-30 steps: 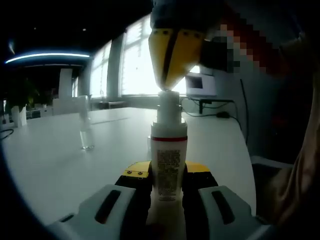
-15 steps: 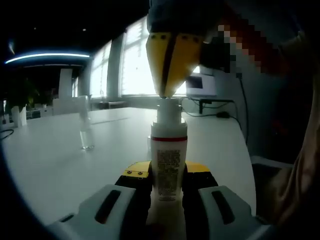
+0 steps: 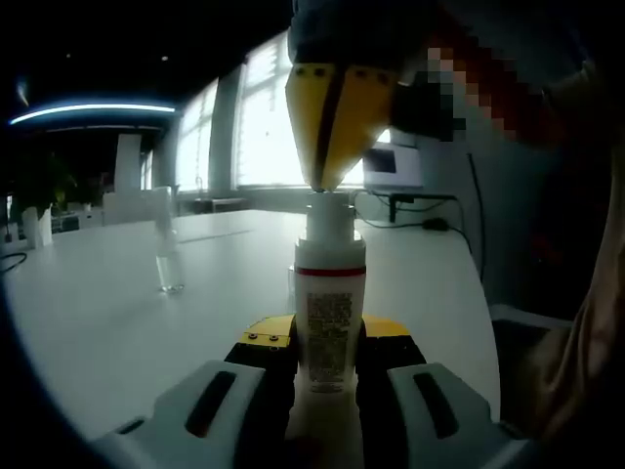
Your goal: Clamp pump bottle remove cover press pump head put on cover
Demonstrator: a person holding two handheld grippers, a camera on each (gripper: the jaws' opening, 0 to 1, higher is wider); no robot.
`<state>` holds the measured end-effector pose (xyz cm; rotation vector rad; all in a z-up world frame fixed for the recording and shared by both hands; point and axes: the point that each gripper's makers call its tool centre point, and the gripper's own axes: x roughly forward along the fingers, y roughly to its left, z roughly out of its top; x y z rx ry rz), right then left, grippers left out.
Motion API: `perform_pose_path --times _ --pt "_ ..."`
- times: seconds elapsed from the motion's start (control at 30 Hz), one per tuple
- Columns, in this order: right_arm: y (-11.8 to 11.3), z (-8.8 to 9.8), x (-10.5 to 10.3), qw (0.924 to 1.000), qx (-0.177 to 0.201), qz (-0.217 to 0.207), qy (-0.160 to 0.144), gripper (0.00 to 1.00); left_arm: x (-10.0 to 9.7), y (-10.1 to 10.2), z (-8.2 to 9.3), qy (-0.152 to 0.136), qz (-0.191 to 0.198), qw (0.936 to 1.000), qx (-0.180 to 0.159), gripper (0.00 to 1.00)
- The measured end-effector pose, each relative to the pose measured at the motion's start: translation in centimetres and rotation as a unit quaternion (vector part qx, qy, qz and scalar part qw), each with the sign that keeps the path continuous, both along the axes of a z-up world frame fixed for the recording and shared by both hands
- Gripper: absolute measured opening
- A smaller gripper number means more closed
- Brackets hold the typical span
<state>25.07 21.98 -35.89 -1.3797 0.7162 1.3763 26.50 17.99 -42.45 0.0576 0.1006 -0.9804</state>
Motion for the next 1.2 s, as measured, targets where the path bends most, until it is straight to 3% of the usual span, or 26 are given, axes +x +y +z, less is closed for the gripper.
perform_pose_path --times 0.77,1.2 --pt "0.12 0.86 0.01 0.9995 0.028 0.012 -0.013 0.0 -0.06 -0.04 -0.03 0.001 0.001 1.0 0.0 0.14" --pt "-0.16 0.82 -0.37 0.9994 0.022 0.022 -0.014 0.0 -0.01 -0.07 -0.02 0.002 0.001 1.0 0.0 0.14"
